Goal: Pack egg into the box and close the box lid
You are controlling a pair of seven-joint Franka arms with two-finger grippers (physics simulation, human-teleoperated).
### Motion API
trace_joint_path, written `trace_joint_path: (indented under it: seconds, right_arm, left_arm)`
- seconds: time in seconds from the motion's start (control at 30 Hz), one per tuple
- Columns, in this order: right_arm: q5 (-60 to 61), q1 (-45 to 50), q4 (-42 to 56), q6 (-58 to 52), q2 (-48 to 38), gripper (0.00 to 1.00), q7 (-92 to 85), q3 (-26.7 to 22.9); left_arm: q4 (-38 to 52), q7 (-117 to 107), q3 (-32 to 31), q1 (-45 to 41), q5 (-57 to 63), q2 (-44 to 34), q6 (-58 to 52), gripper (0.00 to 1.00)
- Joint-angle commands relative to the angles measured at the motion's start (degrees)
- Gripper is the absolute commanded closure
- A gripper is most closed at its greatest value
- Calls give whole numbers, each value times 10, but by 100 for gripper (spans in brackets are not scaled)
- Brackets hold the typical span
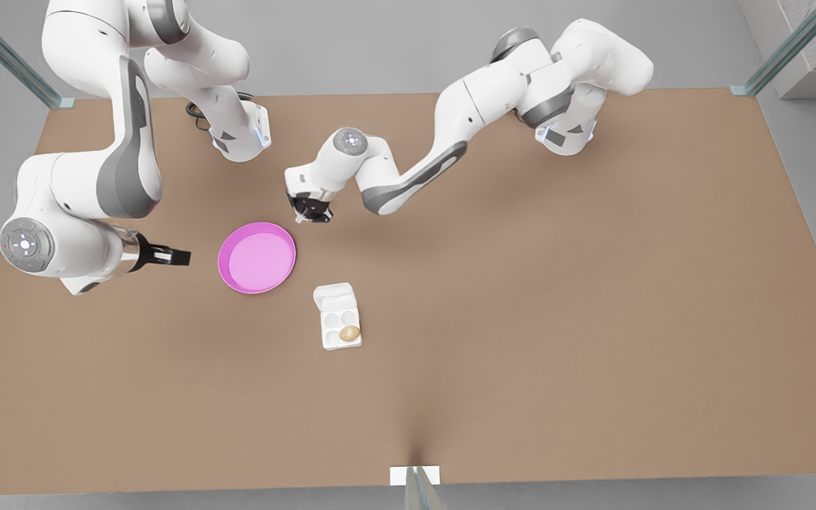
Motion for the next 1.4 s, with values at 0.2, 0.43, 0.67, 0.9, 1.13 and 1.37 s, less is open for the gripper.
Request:
trace_joint_path:
  seconds: [0.2, 0.43, 0.67, 0.9, 1.13, 1.37]
  right_arm:
    - [0, -2, 0, 0, 4, 0, 0, 1]
    - [0, -2, 0, 0, 8, 0, 0, 0]
    - [-1, 14, 0, -12, 7, 0, 0, 1]
    - [-1, 21, -1, -13, 13, 0, 0, 2]
    - [-2, 21, -1, -12, 20, 0, 0, 2]
    - [-5, 29, -2, -17, 25, 0, 0, 2]
  left_arm:
    - [10, -2, 26, 2, 6, 1, 0, 79]
    - [42, -1, 41, 3, 6, 32, 8, 79]
    - [91, -34, 50, 2, 5, 73, 29, 79]
    - [97, -13, 54, 33, 5, 97, 44, 79]
    - [122, 5, 54, 54, 5, 109, 47, 79]
    - [122, 5, 40, 74, 3, 105, 42, 79]
